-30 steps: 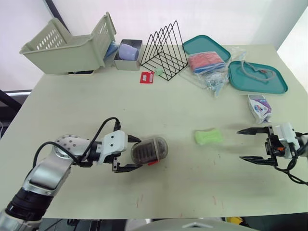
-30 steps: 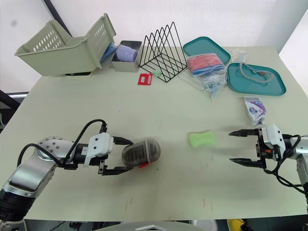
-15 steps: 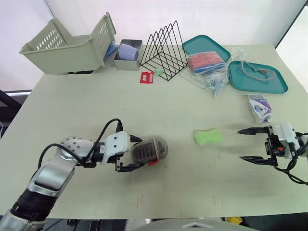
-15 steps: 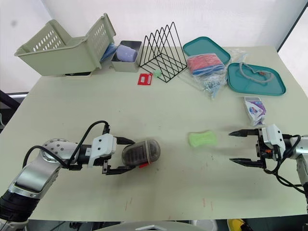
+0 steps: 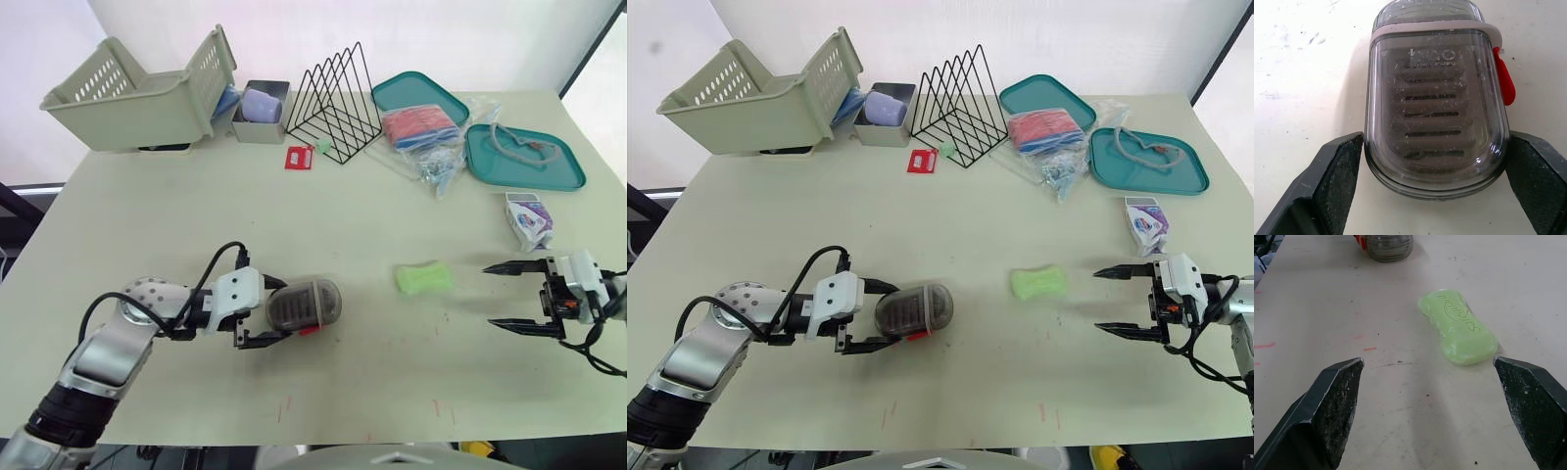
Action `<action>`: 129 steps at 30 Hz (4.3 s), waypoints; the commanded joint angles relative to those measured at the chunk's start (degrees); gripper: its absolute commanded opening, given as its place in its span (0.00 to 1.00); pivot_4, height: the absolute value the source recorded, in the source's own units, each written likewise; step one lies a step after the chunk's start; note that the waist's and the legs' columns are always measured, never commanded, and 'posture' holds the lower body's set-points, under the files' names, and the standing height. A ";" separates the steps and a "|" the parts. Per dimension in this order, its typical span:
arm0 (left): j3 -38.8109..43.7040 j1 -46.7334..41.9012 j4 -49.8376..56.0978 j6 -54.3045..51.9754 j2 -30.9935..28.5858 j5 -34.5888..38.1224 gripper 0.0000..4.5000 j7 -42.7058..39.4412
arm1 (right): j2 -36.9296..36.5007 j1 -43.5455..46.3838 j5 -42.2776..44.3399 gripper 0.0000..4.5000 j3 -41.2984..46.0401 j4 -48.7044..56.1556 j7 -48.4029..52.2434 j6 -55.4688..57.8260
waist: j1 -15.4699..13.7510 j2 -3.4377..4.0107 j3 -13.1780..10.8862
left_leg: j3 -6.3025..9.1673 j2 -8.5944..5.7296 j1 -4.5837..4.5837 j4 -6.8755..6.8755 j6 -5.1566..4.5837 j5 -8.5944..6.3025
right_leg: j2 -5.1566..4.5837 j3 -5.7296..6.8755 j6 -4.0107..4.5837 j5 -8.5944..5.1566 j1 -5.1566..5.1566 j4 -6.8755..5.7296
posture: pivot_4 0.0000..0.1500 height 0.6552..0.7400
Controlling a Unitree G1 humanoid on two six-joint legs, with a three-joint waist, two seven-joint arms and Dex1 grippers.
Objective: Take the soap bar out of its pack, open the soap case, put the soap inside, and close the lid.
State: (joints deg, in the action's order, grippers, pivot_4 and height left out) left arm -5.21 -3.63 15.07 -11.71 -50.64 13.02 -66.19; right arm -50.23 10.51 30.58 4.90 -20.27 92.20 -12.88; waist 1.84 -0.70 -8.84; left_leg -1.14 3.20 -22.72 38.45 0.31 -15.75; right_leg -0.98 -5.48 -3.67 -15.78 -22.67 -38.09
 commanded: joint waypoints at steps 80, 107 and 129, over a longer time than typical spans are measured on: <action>-7.96 -17.94 -1.85 13.30 19.05 -8.21 0.76 10.59 | 15.88 29.07 45.76 0.43 7.13 18.81 -61.96 105.38 | -0.85 0.01 0.00 | 0.11 -0.02 -0.32 0.15 0.00 0.00 | 0.03 0.06 -0.01 0.01 -0.25 -0.19 | 1.00 1.00; -7.37 -16.25 -0.91 11.87 17.00 -7.19 0.76 11.29 | -1.49 24.76 38.60 0.43 8.63 11.52 -47.22 102.46 | -1.07 0.00 0.00 | 0.13 -0.02 -0.45 0.12 -0.01 -0.01 | 0.01 0.10 -0.02 0.01 -0.27 0.05 | 1.00 1.00; -8.10 -15.20 -0.94 11.82 16.55 -7.99 0.76 11.17 | 3.84 30.19 9.21 0.43 8.66 1.32 -62.68 92.75 | -1.08 0.02 0.01 | 0.08 -0.03 -1.05 0.19 -0.01 0.00 | 0.02 0.05 -0.08 0.05 -0.89 -0.01 | 1.00 1.00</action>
State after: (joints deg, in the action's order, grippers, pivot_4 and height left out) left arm -13.83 -18.67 12.35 -0.36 -34.00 4.65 -55.23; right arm -46.25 39.76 40.45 11.56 -19.63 30.47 79.71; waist 0.77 -0.68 -8.83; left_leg -1.05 3.17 -23.77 38.64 0.30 -15.75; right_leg -0.96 -5.43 -3.75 -15.73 -23.55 -38.10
